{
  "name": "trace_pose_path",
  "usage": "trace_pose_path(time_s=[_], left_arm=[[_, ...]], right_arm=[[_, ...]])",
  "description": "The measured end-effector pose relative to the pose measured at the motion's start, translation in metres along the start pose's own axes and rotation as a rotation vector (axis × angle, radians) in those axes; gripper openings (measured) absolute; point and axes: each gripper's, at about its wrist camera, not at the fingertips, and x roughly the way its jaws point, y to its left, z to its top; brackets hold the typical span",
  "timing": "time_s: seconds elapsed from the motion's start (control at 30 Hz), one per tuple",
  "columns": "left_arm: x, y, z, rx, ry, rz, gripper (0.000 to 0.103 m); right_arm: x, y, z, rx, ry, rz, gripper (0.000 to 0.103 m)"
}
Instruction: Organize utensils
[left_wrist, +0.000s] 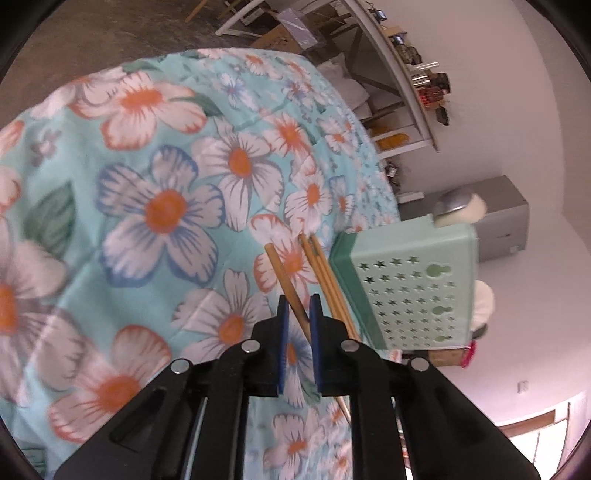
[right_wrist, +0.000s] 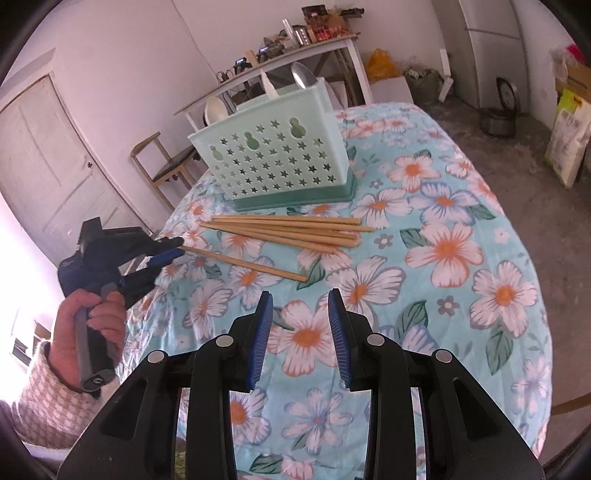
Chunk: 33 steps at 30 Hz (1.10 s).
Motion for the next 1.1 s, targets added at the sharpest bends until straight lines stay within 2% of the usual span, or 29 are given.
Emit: trace_pose_path(time_s=[0.13, 0.23, 0.47, 0.8, 0.93, 1.1], left_arm=[[-0.017, 0.007, 0.003, -0.005, 0.032, -0.097, 0.008], [-0.021, 0.013, 0.005, 0.018, 0.062, -0.120, 0.008], [-0.014, 0.020, 0.008, 0.052, 0.099, -0.126, 0.009], [-0.002, 0.028, 0.013, 0.134, 0.126, -0.144, 0.010], [0.000, 0.030, 0.012, 0.175, 0.123, -0.149, 0.011], [0.001, 0.027, 0.009, 0.240, 0.111, -0.134, 0.012]], right_arm=[[-0.003, 0.007, 0.009, -0.039, -0.019, -0.018, 0.031], [0.000, 0.011, 0.019, -0.062, -0.031, -0.031, 0.031], [0.038, 0.022, 0.049, -0.094, 0.006, -0.013, 0.031], [0.115, 0.031, 0.083, -0.169, 0.081, -0.048, 0.031], [0.149, 0.029, 0.071, -0.208, 0.157, -0.091, 0.031], [0.138, 0.037, 0.045, -0.265, 0.125, -0.117, 0.031]])
